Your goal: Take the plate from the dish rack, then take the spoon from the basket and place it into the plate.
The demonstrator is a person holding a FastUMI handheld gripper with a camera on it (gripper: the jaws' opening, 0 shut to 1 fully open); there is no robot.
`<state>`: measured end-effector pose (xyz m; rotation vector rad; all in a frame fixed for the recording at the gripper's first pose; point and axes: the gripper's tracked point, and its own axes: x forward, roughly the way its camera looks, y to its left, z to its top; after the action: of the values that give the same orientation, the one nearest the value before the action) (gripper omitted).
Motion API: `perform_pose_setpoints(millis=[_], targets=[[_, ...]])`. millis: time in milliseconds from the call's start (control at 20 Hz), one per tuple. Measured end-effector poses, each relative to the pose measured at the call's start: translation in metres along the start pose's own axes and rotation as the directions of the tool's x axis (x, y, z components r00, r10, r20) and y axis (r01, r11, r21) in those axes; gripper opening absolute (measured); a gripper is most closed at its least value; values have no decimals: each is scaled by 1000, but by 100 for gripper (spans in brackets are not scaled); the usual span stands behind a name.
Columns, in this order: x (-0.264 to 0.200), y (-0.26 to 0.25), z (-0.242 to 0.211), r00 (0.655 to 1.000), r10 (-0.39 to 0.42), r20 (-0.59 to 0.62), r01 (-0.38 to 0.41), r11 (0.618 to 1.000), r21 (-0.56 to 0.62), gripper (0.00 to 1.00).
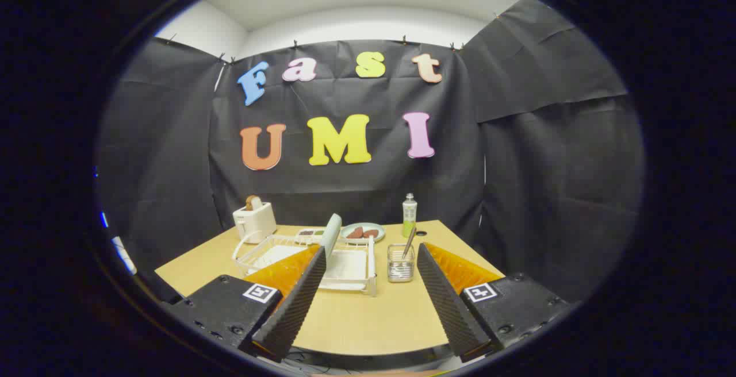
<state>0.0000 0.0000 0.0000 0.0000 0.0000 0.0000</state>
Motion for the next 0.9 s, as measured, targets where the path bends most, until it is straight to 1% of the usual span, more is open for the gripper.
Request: perform_pose_setpoints(millis=[200, 400, 550, 800, 900], targets=[[1, -4, -1, 1000, -19, 14, 19, 999, -30, 100], [2, 3, -5, 1000, 18, 11, -17, 998, -59, 100], [7, 5, -8, 1000, 22, 1, -21, 998, -63, 100], [26, 11, -10, 999, 17, -35, -19, 998, -64, 100], [41, 17, -1, 998, 19, -55, -23, 998, -67, 100]])
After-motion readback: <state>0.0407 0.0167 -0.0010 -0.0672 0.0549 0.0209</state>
